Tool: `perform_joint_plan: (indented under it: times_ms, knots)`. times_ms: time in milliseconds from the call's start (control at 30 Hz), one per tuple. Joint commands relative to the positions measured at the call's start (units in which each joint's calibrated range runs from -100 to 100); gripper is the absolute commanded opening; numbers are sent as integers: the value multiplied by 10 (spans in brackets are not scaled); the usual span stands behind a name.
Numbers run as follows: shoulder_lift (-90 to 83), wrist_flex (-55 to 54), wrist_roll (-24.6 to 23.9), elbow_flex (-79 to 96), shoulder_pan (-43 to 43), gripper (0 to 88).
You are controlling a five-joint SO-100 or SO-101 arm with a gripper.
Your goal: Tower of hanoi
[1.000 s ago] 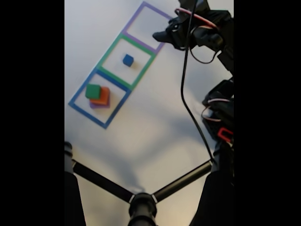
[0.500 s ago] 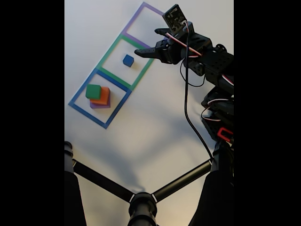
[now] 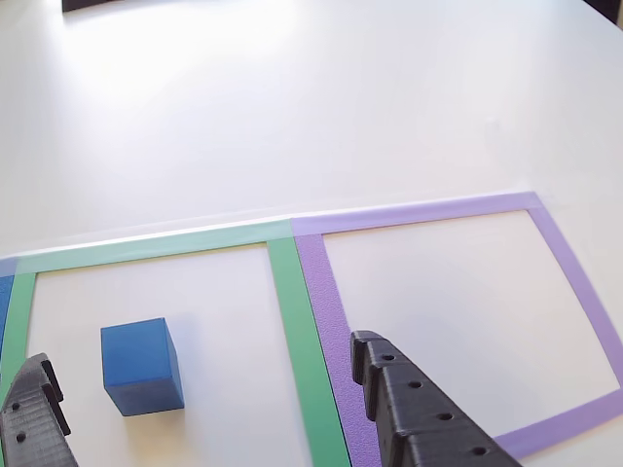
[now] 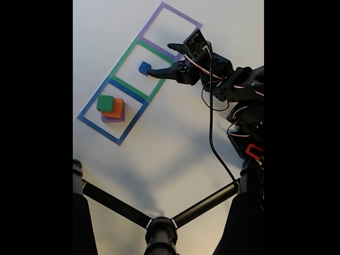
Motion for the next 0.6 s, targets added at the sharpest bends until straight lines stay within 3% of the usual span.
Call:
perform_joint_plan:
  times_ms: [0, 300, 567]
  knots:
    - [83, -105, 2, -21, -24, 368]
    - [269, -248, 2, -94, -36, 367]
    - [349, -302, 2, -130, -46, 363]
